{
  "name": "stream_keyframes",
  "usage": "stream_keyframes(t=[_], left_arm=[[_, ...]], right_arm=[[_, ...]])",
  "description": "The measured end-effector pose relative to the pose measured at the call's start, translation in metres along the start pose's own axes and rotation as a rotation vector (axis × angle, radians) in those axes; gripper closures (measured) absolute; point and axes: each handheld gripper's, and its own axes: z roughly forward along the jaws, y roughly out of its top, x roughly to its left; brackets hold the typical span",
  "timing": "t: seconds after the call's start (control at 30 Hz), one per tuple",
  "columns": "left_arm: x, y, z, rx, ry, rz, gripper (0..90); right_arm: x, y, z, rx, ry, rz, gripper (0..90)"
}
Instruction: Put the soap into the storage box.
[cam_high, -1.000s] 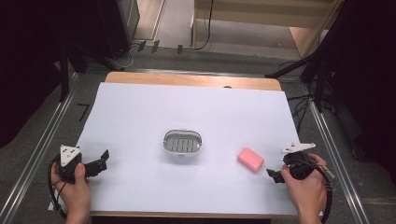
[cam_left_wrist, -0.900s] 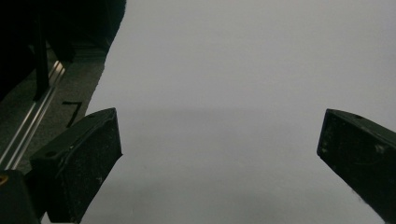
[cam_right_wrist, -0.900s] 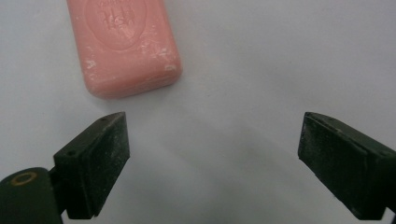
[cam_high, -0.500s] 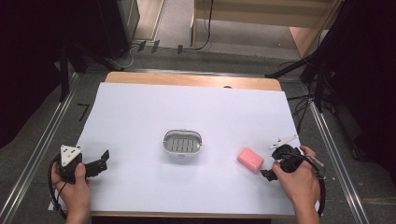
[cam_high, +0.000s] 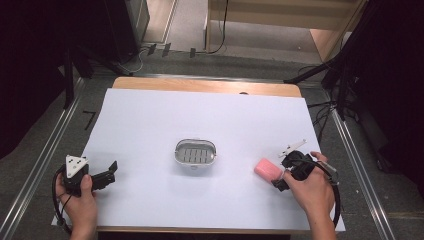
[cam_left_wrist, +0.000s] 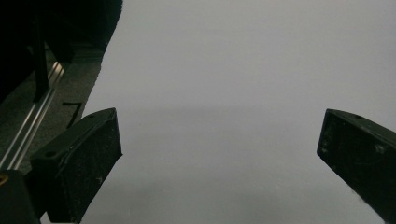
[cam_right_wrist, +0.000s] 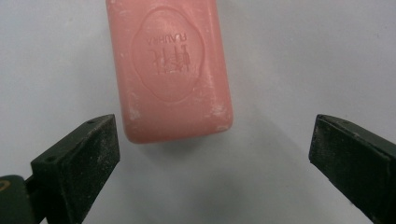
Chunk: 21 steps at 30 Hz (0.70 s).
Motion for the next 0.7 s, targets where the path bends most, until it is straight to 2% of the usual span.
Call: stream_keyframes(t=[0.2, 0.47, 0.7], left_arm=[[0.0, 0.0, 0.0, 0.0, -0.006, 0.0, 0.1], [0.0, 0.0, 0.0, 0.0, -0.011, 0.001, 0.1], [0.001, 0.0, 0.0, 0.0, -0.014, -0.002, 0.1]], right_arm=[[0.002, 0.008, 0.002, -0.008, 0.021, -0.008, 6.5], [0.008, 0.02, 0.008, 0.009, 0.044, -0.026, 9.9], [0.011, 0.03, 0.013, 0.032, 0.057, -0.02, 13.5]])
